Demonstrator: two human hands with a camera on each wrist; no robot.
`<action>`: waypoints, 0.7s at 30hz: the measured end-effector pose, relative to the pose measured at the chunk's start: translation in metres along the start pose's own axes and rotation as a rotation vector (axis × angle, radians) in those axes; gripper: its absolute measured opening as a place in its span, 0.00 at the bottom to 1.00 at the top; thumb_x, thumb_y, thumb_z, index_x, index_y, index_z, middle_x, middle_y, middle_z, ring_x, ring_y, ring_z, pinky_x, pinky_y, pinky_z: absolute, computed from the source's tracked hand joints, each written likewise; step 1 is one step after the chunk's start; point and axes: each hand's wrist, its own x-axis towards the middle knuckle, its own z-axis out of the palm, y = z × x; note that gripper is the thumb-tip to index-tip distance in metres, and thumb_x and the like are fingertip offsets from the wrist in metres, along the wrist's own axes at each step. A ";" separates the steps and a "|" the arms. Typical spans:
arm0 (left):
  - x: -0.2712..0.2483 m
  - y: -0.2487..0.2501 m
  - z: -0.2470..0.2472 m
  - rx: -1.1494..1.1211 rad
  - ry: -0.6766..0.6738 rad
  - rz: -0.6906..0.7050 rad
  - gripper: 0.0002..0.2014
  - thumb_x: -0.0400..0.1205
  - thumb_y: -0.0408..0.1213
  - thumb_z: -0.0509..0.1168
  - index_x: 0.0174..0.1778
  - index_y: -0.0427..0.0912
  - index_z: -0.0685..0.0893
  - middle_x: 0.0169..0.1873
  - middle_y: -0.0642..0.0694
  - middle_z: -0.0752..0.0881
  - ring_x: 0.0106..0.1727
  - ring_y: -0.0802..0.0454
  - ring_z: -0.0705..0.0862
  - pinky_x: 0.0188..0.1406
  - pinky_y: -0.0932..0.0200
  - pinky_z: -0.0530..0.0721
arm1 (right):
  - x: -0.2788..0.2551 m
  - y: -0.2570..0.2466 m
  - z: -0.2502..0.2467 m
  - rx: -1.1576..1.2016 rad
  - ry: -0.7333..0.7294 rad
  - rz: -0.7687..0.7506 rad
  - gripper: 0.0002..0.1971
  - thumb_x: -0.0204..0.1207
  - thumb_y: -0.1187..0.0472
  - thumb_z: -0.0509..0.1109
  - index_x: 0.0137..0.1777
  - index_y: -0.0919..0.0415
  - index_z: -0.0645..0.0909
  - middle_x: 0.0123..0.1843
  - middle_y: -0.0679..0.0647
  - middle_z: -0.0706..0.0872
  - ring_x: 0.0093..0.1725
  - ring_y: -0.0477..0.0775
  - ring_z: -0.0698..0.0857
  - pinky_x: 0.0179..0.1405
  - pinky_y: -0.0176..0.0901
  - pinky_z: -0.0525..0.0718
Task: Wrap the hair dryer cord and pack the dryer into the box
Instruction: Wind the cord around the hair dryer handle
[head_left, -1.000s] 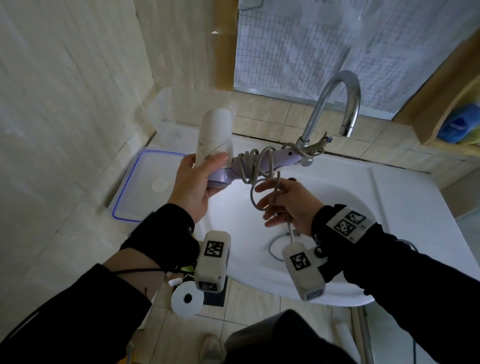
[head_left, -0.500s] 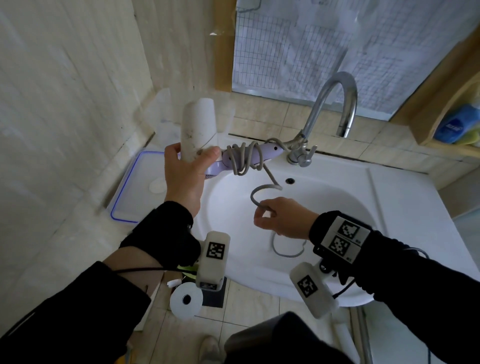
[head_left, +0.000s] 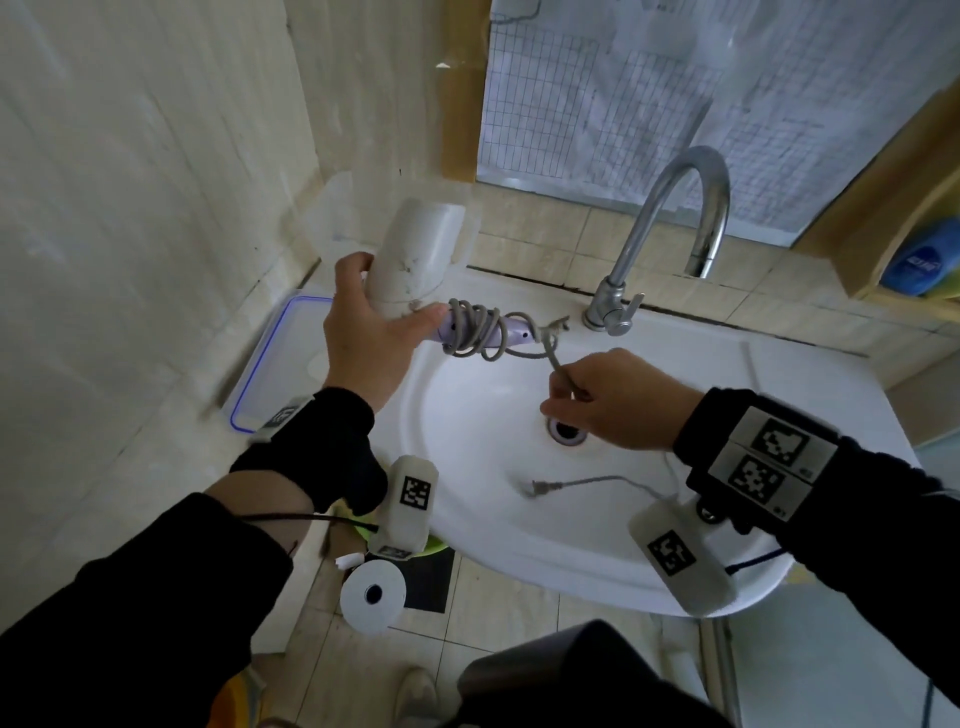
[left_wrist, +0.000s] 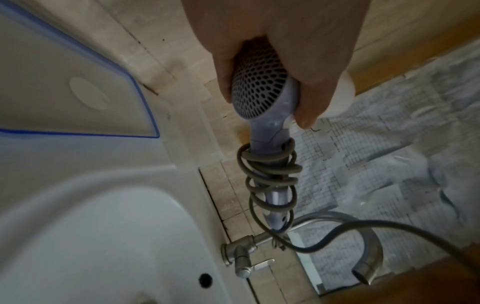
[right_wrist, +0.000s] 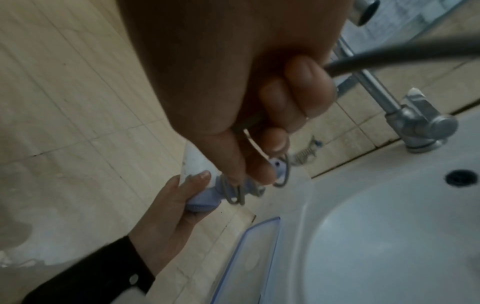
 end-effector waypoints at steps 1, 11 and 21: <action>-0.001 0.000 -0.001 0.027 -0.029 0.020 0.31 0.65 0.40 0.78 0.62 0.43 0.72 0.50 0.51 0.78 0.43 0.56 0.78 0.30 0.79 0.73 | 0.000 0.001 -0.005 -0.020 0.027 -0.012 0.19 0.78 0.50 0.62 0.26 0.48 0.65 0.27 0.45 0.71 0.29 0.41 0.70 0.39 0.42 0.69; 0.006 0.006 -0.011 0.045 -0.405 0.075 0.36 0.52 0.53 0.75 0.56 0.54 0.72 0.43 0.59 0.80 0.45 0.52 0.82 0.39 0.57 0.84 | 0.007 0.024 -0.051 -0.008 0.142 -0.056 0.16 0.80 0.50 0.60 0.40 0.60 0.82 0.30 0.48 0.81 0.32 0.47 0.79 0.36 0.37 0.74; 0.022 0.012 -0.015 -0.314 -0.630 -0.114 0.32 0.51 0.39 0.79 0.52 0.51 0.78 0.44 0.45 0.84 0.43 0.48 0.85 0.43 0.51 0.86 | 0.016 0.041 -0.063 0.194 0.155 0.006 0.17 0.78 0.50 0.63 0.49 0.63 0.84 0.32 0.52 0.81 0.28 0.42 0.78 0.33 0.33 0.73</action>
